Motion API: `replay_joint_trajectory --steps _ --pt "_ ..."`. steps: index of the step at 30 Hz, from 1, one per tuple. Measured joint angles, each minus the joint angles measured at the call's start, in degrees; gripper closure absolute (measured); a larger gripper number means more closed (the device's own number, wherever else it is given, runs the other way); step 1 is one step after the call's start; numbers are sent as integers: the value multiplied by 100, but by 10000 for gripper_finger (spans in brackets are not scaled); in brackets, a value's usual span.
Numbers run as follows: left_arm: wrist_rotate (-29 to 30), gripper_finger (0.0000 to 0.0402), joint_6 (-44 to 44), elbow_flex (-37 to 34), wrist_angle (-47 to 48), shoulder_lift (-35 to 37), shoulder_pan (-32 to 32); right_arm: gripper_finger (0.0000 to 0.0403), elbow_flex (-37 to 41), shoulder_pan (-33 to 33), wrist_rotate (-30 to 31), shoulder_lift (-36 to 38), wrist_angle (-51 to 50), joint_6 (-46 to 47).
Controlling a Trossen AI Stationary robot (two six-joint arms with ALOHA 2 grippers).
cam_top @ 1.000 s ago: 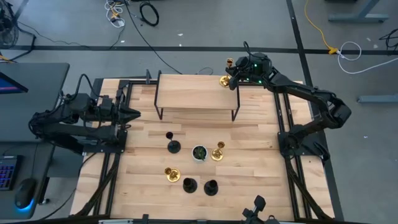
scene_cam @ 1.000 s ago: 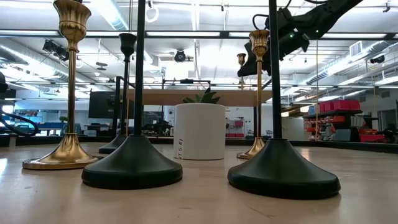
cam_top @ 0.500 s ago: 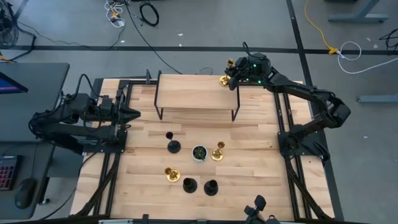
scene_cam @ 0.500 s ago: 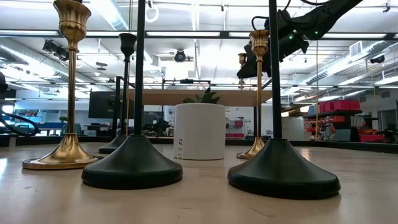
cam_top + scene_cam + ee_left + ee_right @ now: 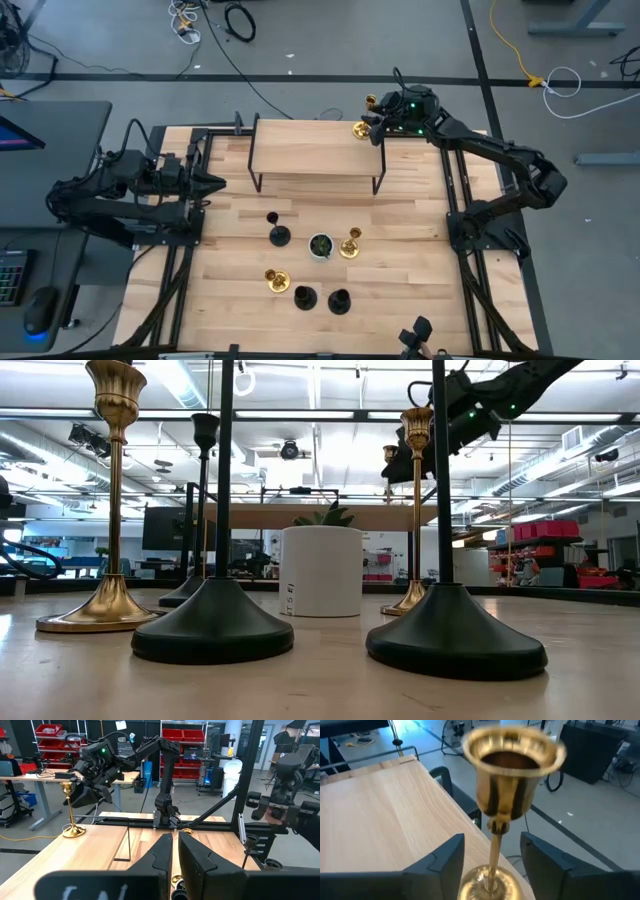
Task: Pick & Place candle stick holders
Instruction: Put the right golden candle holder on the shelf aligned with the other golden candle holder
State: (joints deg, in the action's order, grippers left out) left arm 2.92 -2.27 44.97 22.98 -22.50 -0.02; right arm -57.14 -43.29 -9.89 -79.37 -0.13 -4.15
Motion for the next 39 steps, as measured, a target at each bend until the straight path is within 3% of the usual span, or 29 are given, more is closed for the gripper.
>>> replay_joint_trajectory --steps 9,15,24,28,39 --pt "0 367 -3 0 0 1 0 191 0 28 46 862 -1103 -224" --pt "0 367 0 0 -2 0 1 199 0 507 -63 1548 -2154 -286" --pt "0 367 1 0 -2 1 0 202 0 2251 -1620 2146 -2737 145" --pt "0 367 1 0 -2 2 -1 202 0 3169 -1367 2170 -3098 533" --pt "0 367 -3 0 0 0 1 202 442 5175 303 2163 -3200 1891"
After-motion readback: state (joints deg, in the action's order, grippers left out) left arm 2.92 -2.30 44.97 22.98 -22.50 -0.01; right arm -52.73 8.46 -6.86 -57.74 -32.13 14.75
